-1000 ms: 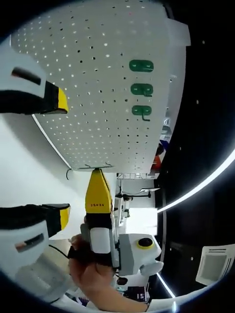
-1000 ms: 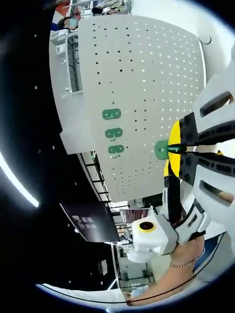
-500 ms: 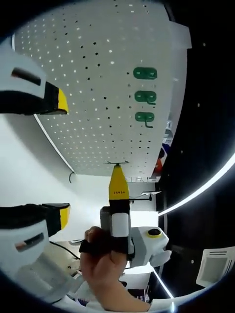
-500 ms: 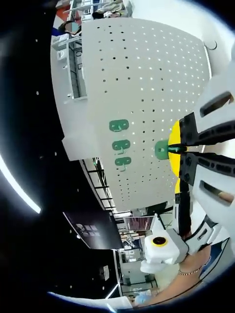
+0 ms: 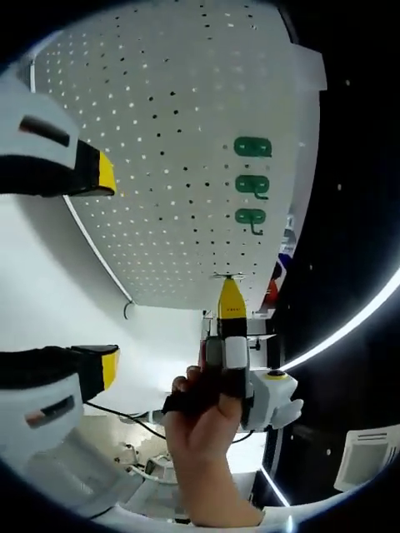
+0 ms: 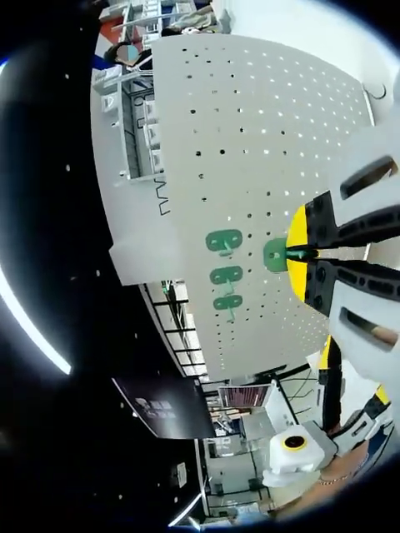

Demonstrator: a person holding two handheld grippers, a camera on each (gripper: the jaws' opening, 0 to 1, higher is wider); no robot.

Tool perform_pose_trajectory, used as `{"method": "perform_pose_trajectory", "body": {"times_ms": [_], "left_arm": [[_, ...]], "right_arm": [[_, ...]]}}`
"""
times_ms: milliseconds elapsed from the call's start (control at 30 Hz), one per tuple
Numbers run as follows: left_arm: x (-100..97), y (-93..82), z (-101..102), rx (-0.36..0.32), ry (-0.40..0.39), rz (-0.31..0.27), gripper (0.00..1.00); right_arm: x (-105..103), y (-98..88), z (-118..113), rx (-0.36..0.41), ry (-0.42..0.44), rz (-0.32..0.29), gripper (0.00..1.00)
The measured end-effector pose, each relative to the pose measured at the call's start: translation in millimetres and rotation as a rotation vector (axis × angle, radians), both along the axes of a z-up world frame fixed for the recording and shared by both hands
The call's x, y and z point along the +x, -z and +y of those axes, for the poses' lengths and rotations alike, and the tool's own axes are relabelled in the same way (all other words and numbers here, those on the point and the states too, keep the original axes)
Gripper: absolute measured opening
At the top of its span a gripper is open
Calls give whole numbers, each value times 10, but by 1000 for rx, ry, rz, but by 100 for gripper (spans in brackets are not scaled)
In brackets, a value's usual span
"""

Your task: Insert the hook assembly into the mounting plate slot until the hook locks in place.

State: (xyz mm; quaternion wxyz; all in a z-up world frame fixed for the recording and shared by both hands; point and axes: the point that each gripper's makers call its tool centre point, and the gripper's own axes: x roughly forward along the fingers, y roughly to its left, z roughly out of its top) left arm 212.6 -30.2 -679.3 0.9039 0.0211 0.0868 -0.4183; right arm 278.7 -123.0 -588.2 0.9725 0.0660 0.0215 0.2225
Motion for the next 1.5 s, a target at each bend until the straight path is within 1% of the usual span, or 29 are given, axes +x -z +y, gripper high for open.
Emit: {"method": "perform_pose_trajectory", "body": {"times_ms": [367,500,667,1100,1300,1500], "left_arm": [[-55,73,184,10,-34,10,74],[-69,99,236,16,-46,16,74],[-87,100,301,15,-60,17,74],[-102,104,411,12,-84,18,74],[-128,110,449,14,-92,21,73],[-127,119,483,15,-101,24,73]], "right_arm": [[194,-117,-129,-7,49,-15,0],[248,-160,-154,-22,57,-25,0],[306,-194,-189,-22,66,-29,0],[505,-334,-276,-42,97,-64,0],[587,-377,-293,-54,109,-89,0],[659,-405,-298,-72,115,-101,0]]}}
